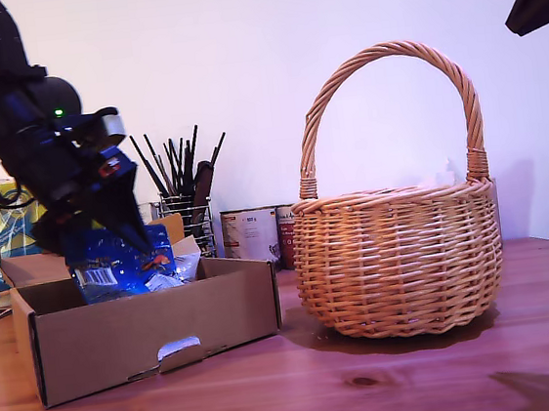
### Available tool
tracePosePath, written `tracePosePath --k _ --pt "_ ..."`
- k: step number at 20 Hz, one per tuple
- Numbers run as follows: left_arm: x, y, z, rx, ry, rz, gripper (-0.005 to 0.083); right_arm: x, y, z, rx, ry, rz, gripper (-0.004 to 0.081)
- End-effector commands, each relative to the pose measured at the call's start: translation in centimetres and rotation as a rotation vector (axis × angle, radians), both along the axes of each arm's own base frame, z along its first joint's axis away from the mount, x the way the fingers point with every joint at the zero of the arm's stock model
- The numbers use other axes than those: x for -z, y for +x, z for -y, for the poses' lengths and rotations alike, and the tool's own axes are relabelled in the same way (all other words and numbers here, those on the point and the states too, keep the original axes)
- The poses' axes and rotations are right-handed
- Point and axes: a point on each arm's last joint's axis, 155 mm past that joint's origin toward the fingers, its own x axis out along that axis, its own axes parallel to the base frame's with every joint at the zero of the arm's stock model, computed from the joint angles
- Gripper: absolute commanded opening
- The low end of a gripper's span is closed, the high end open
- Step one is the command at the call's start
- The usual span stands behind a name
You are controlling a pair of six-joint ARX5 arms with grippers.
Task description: Move the bags of Easter eggs from the cardboard box on the left into the woven basket on the right side.
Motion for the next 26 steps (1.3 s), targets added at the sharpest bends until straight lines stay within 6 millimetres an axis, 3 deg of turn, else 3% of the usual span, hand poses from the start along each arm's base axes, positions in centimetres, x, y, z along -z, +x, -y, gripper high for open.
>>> tracePosePath --k 1,6,8,10,13,16,20,26 --pt "3.4 -1.1 0.8 0.018 0.013 -0.09 0.0648 0.6 0.0 0.1 0.004 -0.003 -0.008 -0.0005" --pt "8.0 -2.2 1.4 0.046 0.08 -0.176 0.0632 0.6 0.0 0.1 0.004 -0.003 -0.009 -0.0005" --pt "9.1 -2.4 1.3 0.049 0.108 -0.189 0.0576 0.6 0.0 0.1 0.004 -0.003 -0.008 -0.0005" --pt "9.4 -2.3 1.1 0.046 0.118 -0.19 0.0428 0.6 0.0 0.1 0.004 -0.003 -0.008 -0.0005" --pt "9.4 -1.9 1.2 0.046 0.112 -0.171 0.001 0.6 0.0 0.1 0.004 -0.003 -0.008 -0.0005" --pt "9.3 -1.8 1.2 0.047 0.111 -0.166 -0.0024 0.6 0.0 0.1 0.004 -0.003 -0.008 -0.0005" --pt "7.5 -1.6 1.3 0.059 0.084 -0.136 -0.0024 0.6 0.0 0.1 0.004 -0.003 -0.008 -0.0005" --pt "0.4 -2.7 2.5 0.049 -0.238 -0.179 -0.0024 0.6 0.0 0.1 0.005 -0.003 -0.008 -0.0005"
